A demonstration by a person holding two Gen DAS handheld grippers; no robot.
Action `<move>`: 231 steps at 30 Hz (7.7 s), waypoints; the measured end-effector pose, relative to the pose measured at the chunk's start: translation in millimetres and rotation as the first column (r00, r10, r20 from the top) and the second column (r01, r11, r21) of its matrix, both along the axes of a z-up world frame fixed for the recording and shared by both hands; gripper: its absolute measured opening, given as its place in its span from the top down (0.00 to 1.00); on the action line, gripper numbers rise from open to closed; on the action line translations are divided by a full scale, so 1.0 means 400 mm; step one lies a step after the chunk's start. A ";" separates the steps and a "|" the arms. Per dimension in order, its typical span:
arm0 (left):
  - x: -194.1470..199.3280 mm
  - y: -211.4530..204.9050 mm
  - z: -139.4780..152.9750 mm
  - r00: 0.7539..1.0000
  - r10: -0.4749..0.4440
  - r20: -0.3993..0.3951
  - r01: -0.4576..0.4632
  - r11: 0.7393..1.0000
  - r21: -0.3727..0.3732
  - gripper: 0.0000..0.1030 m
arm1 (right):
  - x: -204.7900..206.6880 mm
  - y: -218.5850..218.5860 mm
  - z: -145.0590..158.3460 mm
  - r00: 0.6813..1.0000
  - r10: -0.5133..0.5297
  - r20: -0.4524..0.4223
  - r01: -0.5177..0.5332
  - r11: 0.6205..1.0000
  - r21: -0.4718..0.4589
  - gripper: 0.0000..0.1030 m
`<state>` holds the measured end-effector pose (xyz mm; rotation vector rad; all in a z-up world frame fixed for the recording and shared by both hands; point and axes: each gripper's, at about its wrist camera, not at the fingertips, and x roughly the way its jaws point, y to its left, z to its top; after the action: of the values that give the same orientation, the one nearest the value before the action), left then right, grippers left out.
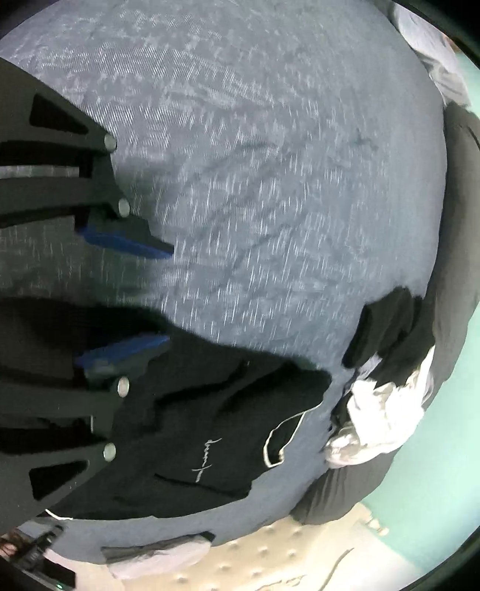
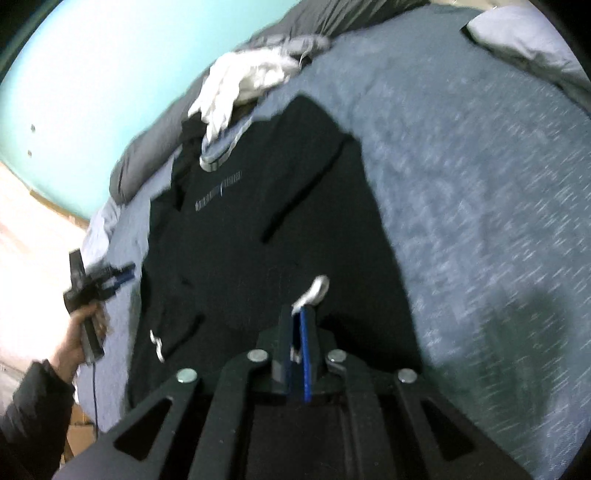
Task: Fold clothes
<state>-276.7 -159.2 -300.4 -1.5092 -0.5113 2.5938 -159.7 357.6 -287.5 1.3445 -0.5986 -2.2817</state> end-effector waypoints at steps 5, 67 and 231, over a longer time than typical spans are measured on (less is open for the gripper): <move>-0.037 0.037 -0.027 0.999 -0.035 0.018 0.035 0.999 0.023 0.49 | -0.036 -0.016 -0.018 1.000 0.003 -0.004 -0.003 1.000 -0.018 0.55; 0.011 -0.046 -0.086 0.991 0.034 -0.128 -0.009 0.981 0.191 0.56 | -0.572 -0.979 0.126 0.826 0.563 -0.027 -0.541 0.806 0.241 0.54; 0.496 0.094 -0.002 0.934 -0.273 0.232 0.258 0.962 0.092 0.49 | 0.023 -0.065 -0.007 0.909 0.346 0.234 -0.406 0.863 0.301 0.78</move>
<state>-78.2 -121.4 -301.2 -1.7514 -0.3702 2.1872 -150.5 331.7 -290.5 1.6653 0.0326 -2.0136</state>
